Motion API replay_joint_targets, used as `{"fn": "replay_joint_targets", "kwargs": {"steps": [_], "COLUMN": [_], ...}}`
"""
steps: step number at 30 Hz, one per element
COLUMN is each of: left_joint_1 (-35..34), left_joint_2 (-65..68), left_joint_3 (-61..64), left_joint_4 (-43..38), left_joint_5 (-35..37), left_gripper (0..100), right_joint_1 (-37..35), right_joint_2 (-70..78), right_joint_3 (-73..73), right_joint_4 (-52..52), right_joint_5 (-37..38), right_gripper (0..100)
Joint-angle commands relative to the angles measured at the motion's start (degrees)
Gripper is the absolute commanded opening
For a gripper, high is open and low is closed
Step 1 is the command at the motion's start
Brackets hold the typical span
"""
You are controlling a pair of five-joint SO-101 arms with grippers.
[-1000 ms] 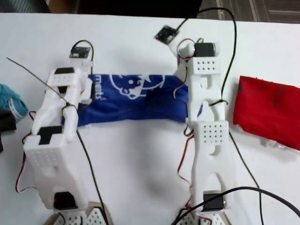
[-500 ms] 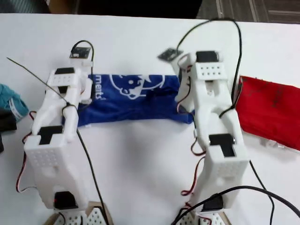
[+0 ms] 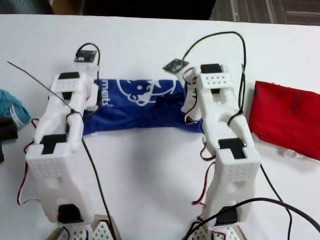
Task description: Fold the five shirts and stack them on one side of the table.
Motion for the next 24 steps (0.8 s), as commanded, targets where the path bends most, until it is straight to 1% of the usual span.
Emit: {"fn": "replay_joint_targets", "kwargs": {"steps": [1, 3, 6, 8, 24], "left_joint_1": [-2.37, -2.37, -2.37, -2.37, -2.37], "left_joint_2": [-0.62, -0.62, -0.62, -0.62, -0.62], "left_joint_3": [-0.04, -0.04, -0.04, -0.04, -0.04], "left_joint_4": [-1.05, -1.05, -1.05, -1.05, -1.05], "left_joint_5": [0.18, 0.18, 0.18, 0.18, 0.18], "left_gripper": [3, 3, 3, 3, 3], "right_joint_1": [-0.4, -0.31, -0.13, -0.13, -0.04], "right_joint_2": [-0.13, -0.22, -0.13, -0.13, 0.4], "right_joint_3": [-0.35, -1.05, -3.34, -4.66, -18.02], "right_joint_4": [-2.51, -3.21, -3.12, -3.03, -0.66], "right_joint_5": [-0.35, -0.35, -0.35, -0.35, 0.09], "right_gripper": [18.0, 12.3, 1.1, 2.9, 2.0]}}
